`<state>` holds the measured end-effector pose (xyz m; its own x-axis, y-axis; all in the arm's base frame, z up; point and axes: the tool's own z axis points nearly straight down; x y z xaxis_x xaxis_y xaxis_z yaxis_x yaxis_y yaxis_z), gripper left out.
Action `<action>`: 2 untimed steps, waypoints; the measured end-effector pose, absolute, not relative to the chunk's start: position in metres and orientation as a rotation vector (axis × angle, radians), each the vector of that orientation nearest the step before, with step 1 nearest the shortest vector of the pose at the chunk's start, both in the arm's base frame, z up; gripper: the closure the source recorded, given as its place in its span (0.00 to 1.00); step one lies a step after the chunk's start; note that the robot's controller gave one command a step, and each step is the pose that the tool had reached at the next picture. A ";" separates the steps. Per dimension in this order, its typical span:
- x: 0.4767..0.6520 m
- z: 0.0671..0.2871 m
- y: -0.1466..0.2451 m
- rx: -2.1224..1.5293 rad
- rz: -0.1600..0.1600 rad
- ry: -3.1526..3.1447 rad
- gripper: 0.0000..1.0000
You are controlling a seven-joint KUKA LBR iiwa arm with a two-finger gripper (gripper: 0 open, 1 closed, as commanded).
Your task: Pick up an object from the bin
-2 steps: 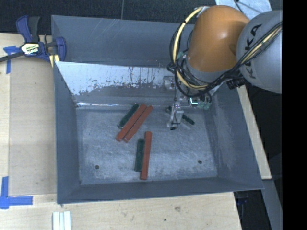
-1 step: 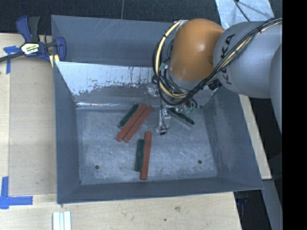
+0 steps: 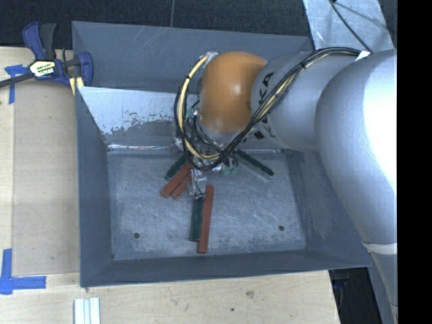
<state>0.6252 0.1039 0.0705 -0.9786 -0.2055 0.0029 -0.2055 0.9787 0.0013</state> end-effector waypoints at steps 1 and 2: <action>0.630 0.080 0.102 0.317 -0.004 -3.137 1.00; 0.605 0.218 0.097 0.473 0.000 -3.118 1.00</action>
Offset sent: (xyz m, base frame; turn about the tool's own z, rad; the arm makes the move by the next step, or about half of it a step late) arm 0.0000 0.0000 0.0000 0.0000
